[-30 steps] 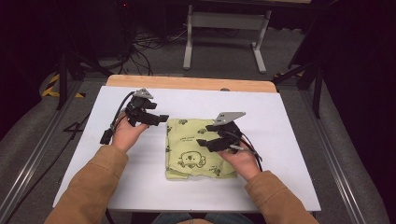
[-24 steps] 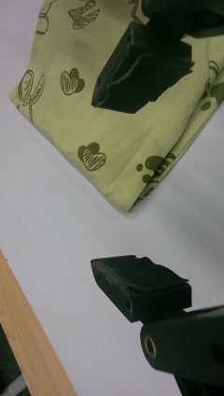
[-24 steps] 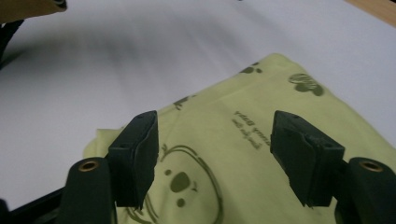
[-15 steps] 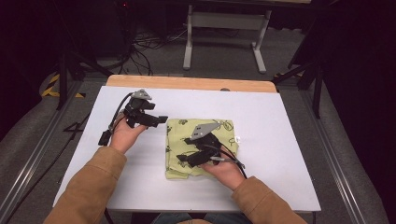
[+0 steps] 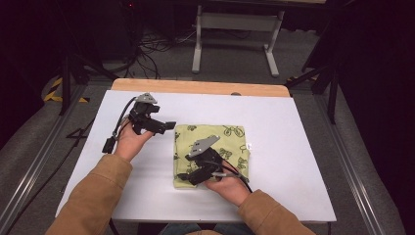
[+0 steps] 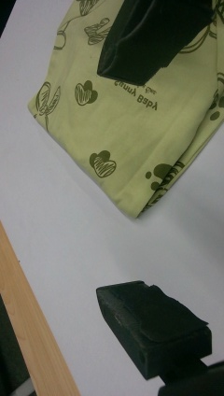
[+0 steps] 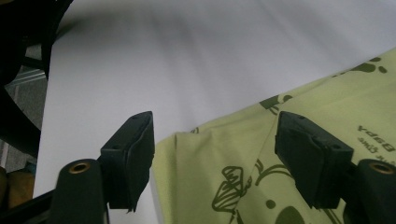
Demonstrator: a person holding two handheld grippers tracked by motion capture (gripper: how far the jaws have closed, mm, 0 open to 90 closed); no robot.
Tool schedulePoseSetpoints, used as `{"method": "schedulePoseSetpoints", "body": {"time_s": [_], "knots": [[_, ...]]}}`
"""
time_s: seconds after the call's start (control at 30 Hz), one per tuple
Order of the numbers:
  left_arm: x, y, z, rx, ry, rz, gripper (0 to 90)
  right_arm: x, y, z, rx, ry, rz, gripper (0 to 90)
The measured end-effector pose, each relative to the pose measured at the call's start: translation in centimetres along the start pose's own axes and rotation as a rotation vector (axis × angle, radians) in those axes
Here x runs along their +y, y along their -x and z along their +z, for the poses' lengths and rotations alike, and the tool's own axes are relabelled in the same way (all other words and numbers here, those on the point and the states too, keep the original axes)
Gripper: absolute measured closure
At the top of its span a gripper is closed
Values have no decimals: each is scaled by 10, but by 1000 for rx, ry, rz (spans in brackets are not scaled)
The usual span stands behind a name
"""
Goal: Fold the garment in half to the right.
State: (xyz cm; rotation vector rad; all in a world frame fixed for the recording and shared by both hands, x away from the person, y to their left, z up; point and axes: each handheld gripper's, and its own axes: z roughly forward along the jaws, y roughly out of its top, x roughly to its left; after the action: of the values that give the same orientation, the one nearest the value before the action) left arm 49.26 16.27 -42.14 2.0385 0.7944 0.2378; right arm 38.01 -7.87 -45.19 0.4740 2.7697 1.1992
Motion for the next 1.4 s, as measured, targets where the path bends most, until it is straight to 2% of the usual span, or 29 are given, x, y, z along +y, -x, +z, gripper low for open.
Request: {"method": "schedulePoseSetpoints", "body": {"time_s": [0.27, 0.3, 0.33, 0.5, 0.57, 0.6, 0.67, 0.7, 0.73, 0.8, 0.93, 1.03, 1.13, 1.4], "knots": [[0, 1, 1, -6, -6, 1, 4, -1, -7, 9, 20, -27, -14, 292], [0, 1, 2, -7, -7, 0, 4, -2, -7, 9, 25, -33, -29, 292], [0, 1, 2, -5, -7, 1, 4, -2, -9, 10, 33, -30, -14, 292], [0, 1, 2, -2, -14, -1, 6, -3, -13, 16, 58, -41, -10, 292], [0, 1, 3, 5, -19, 5, 7, -4, -12, 18, 62, -60, -41, 294], [-1, 1, 3, 5, -18, 6, 8, -4, -14, 20, 72, -59, -18, 294], [-1, 1, 2, 2, -15, 4, 8, -5, -15, 21, 74, -64, -20, 294], [-1, 0, 2, 1, -14, 2, 8, -5, -14, 22, 70, -73, -41, 294], [-1, 0, 2, 2, -15, 4, 9, -5, -15, 23, 76, -74, -41, 294], [-1, 0, 3, 2, -16, 5, 10, -5, -17, 25, 90, -71, -10, 298], [-1, 1, 4, -3, -30, 3, 14, -6, -18, 27, 101, -85, -8, 300], [-2, 0, 5, -4, -29, -4, 14, -8, -17, 29, 106, -106, -26, 306], [-2, 0, 4, -9, -22, -8, 14, -9, -19, 34, 127, -127, 3, 293], [-2, -2, 5, -6, -24, -7, 15, -10, -23, 35, 112, -125, -19, 309]]}}
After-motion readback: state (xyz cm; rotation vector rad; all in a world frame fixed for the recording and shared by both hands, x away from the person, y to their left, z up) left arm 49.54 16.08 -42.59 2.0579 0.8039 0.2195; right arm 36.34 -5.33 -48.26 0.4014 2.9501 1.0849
